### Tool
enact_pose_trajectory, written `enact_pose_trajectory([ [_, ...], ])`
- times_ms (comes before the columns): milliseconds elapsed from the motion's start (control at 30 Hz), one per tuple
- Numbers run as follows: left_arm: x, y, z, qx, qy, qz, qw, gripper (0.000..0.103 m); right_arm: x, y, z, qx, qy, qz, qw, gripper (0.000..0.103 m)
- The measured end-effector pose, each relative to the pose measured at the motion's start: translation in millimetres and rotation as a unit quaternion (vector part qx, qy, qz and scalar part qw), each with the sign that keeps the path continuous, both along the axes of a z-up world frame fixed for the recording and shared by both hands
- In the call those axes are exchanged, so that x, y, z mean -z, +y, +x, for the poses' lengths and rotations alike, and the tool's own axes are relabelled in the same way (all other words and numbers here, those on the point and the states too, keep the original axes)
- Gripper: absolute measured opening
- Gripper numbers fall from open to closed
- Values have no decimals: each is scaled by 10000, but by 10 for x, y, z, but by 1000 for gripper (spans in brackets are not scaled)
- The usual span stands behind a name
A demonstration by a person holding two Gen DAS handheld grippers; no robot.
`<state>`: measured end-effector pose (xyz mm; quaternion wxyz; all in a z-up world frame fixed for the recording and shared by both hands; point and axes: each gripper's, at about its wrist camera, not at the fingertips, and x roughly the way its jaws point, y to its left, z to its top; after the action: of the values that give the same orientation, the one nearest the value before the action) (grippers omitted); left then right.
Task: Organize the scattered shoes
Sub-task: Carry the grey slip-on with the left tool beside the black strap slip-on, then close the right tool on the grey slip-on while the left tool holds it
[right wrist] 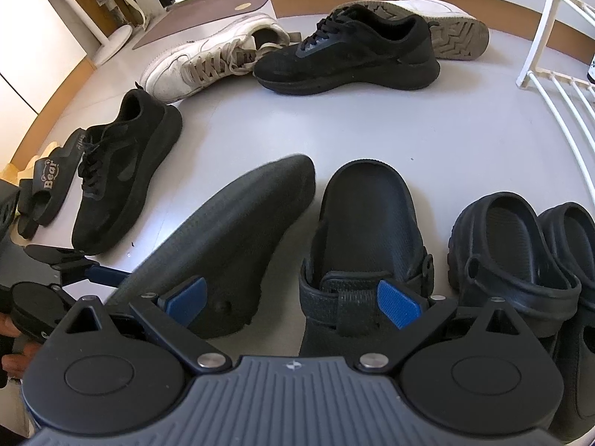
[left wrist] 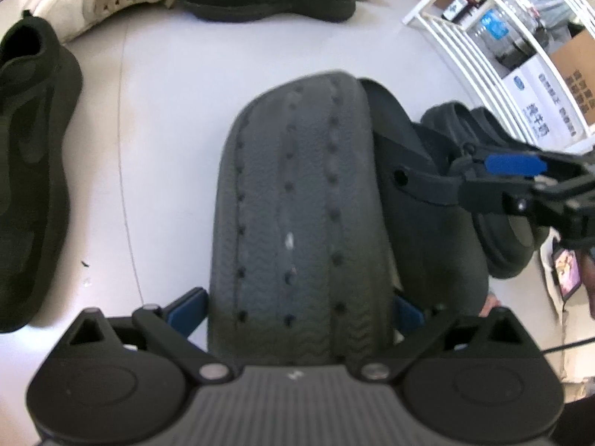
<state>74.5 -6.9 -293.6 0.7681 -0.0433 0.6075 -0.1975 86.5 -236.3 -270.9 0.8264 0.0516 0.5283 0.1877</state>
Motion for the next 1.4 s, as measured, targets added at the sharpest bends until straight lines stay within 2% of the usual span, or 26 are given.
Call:
enact_pose_trajectory([
  [300,-163,71,1,-107,-132,29,9999,101,-9,65,-14,-150,-42,43,9999,101],
  [567,-480,491,-80,-356,-353,178,9986,101,-38,261,-70,-638,-119,168,9978,101],
  [733,-508,641,-94,-589,-372,227,9973,100,31,344,-74,-789,-37,149,9968,97],
  [800,-490,639,-90,-636,-364,255,9970,96,68,385,-73,-868,-8,162,9961,96],
  [1000,-506,678,-31,-789,-455,289,9954,94,167,501,-17,-1036,82,120,9945,85],
  [1133,-529,735,-17,-884,-521,258,9944,94,191,534,5,-1084,118,125,9940,82],
  [1400,-491,826,-30,-987,-444,252,9938,94,181,566,37,-1128,94,236,9933,82],
])
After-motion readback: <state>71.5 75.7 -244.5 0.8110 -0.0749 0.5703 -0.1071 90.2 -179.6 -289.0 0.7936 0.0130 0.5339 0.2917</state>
